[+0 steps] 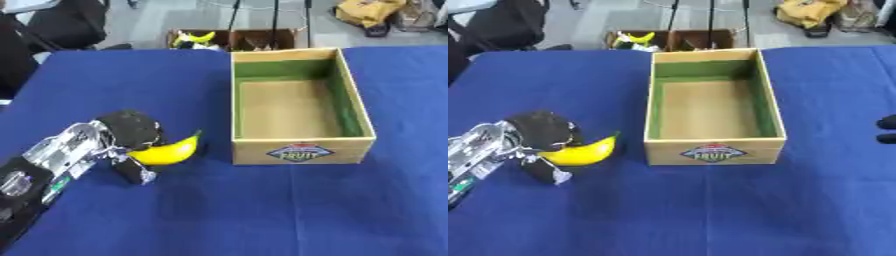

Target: Pick up objects on the table and place them in the box.

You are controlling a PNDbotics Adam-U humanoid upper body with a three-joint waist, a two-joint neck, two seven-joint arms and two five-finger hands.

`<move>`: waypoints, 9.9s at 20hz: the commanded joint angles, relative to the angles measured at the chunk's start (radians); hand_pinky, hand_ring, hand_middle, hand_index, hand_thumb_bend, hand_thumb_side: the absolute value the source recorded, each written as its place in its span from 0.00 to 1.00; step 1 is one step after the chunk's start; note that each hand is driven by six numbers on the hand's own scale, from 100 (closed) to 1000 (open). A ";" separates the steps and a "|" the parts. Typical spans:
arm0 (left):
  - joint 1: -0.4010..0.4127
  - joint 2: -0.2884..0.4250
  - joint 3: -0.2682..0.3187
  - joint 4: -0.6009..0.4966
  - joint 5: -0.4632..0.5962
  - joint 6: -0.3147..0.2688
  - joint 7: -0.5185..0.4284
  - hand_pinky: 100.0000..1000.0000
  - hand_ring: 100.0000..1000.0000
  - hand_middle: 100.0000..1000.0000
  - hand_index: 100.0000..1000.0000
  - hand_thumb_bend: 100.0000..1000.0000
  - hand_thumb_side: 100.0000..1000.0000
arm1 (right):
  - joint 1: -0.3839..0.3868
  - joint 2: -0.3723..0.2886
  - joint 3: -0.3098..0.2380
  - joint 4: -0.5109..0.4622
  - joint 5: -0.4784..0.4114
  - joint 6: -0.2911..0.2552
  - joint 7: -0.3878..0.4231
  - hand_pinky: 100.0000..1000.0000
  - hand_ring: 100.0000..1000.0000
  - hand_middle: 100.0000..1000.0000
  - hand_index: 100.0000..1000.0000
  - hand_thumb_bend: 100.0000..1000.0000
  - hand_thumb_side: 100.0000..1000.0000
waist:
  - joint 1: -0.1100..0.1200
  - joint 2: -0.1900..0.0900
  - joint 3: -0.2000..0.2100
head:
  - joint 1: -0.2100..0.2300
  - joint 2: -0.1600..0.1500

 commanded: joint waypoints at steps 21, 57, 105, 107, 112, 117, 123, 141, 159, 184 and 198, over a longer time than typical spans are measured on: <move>-0.001 0.071 0.034 -0.068 0.012 0.025 0.003 0.19 0.43 0.45 0.60 0.00 0.50 | 0.000 -0.018 -0.005 -0.009 0.007 -0.004 0.004 0.60 0.67 0.55 0.82 0.00 1.00 | 0.000 -0.021 0.009 | -0.002 -0.007; -0.056 0.177 0.159 -0.231 0.154 0.093 0.006 0.16 0.41 0.42 0.57 0.00 0.46 | 0.007 -0.029 -0.005 -0.008 0.009 -0.003 0.001 0.60 0.67 0.55 0.82 0.00 1.00 | 0.018 -0.032 0.003 | -0.006 0.002; -0.548 -0.231 0.184 0.295 -0.074 -0.027 0.169 0.13 0.40 0.40 0.56 0.00 0.44 | -0.059 -0.041 0.028 -0.031 -0.003 0.001 0.036 0.61 0.67 0.55 0.82 0.00 1.00 | 0.095 0.035 -0.138 | 0.136 -0.035; -0.556 -0.250 0.184 0.313 -0.095 -0.031 0.179 0.13 0.40 0.40 0.56 0.00 0.44 | -0.065 -0.038 0.031 -0.033 -0.005 0.002 0.039 0.61 0.67 0.55 0.82 0.00 1.00 | 0.096 0.040 -0.148 | 0.146 -0.040; -0.573 -0.290 0.186 0.354 -0.142 -0.037 0.194 0.13 0.40 0.40 0.56 0.00 0.43 | -0.076 -0.034 0.036 -0.035 -0.008 0.002 0.046 0.61 0.68 0.55 0.82 0.00 1.00 | 0.098 0.050 -0.168 | 0.160 -0.049; -0.581 -0.338 0.191 0.399 -0.209 -0.033 0.211 0.13 0.40 0.41 0.56 0.00 0.43 | -0.084 -0.027 0.041 -0.036 -0.013 0.001 0.051 0.61 0.68 0.55 0.82 0.00 1.00 | 0.094 0.057 -0.180 | 0.182 -0.064; -0.571 -0.381 0.193 0.455 -0.284 -0.036 0.233 0.14 0.40 0.41 0.56 0.00 0.43 | -0.087 -0.024 0.042 -0.035 -0.014 0.001 0.055 0.61 0.68 0.55 0.82 0.00 1.00 | 0.092 0.062 -0.184 | 0.188 -0.088; -0.544 -0.444 0.175 0.515 -0.379 -0.073 0.276 0.15 0.41 0.41 0.56 0.00 0.43 | -0.089 -0.021 0.042 -0.036 -0.008 0.005 0.059 0.61 0.68 0.55 0.83 0.00 1.00 | 0.095 0.076 -0.198 | 0.196 -0.105; -0.540 -0.439 0.178 0.494 -0.464 -0.026 0.202 0.66 0.82 0.86 0.94 0.26 0.73 | -0.081 -0.020 0.042 -0.033 -0.005 0.007 0.061 0.61 0.68 0.55 0.83 0.00 1.00 | 0.093 0.067 -0.187 | 0.193 -0.092; -0.440 -0.277 0.290 0.034 0.022 0.102 0.145 0.38 0.66 0.68 0.80 0.04 0.78 | -0.056 -0.013 0.030 -0.023 -0.004 0.010 0.042 0.61 0.68 0.55 0.82 0.00 1.00 | 0.061 0.020 -0.124 | 0.130 -0.056; -0.128 -0.192 0.392 -0.355 0.759 0.241 0.579 0.11 0.46 0.44 0.65 0.00 0.87 | -0.048 0.005 0.014 -0.021 -0.020 0.007 0.008 0.61 0.68 0.55 0.82 0.00 1.00 | 0.006 -0.022 -0.044 | 0.078 -0.017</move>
